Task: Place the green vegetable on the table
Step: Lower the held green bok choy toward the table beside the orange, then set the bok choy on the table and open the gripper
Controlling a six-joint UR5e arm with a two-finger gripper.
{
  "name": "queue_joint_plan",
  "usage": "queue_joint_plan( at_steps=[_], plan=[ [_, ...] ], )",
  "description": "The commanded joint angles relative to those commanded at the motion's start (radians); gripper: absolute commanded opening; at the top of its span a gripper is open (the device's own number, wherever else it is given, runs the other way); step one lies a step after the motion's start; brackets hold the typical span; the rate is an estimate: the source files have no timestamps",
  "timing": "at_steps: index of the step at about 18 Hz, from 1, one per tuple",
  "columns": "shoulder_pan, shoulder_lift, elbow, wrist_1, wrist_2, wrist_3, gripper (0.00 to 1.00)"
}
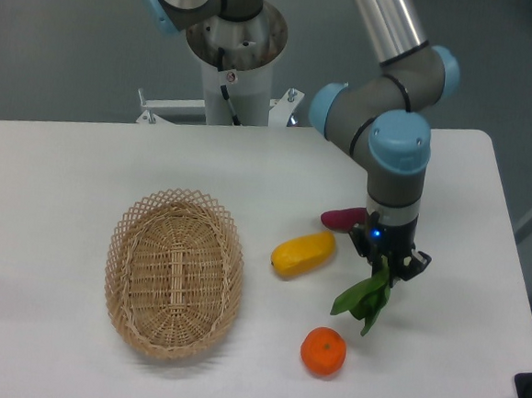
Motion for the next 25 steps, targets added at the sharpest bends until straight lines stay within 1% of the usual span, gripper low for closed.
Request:
queue_joint_plan(
  at_steps=[3, 7, 10, 11, 12, 14, 15, 16, 17, 19, 20, 23, 25],
  plan=[
    [-0.002, -0.014, -0.012, 0.000, 0.000, 0.003, 0.36],
    [-0.002, -0.011, -0.017, 0.000, 0.000, 0.003, 0.37],
    [-0.002, -0.009, -0.018, -0.002, 0.002, 0.008, 0.39],
    [-0.002, -0.009, -0.017, -0.002, 0.000, 0.011, 0.41],
    [-0.002, -0.009, -0.017, 0.000, 0.000, 0.011, 0.49],
    [-0.002, -0.012, -0.017, 0.000, 0.000, 0.011, 0.54],
    [-0.002, -0.012, -0.017, 0.000, 0.000, 0.012, 0.61],
    [-0.002, -0.012, -0.015, 0.002, -0.002, 0.014, 0.75],
    [-0.002, -0.012, -0.012, 0.002, -0.002, 0.014, 0.85],
    [0.000, -0.011, -0.005, 0.002, -0.003, 0.012, 0.96],
    [-0.002, -0.009, -0.003, 0.002, -0.003, 0.012, 0.99],
    [0.000, 0.001, 0.000, 0.002, -0.003, 0.014, 1.00],
    [0.002, 0.026, 0.020, -0.002, -0.014, 0.003, 1.00]
  ],
)
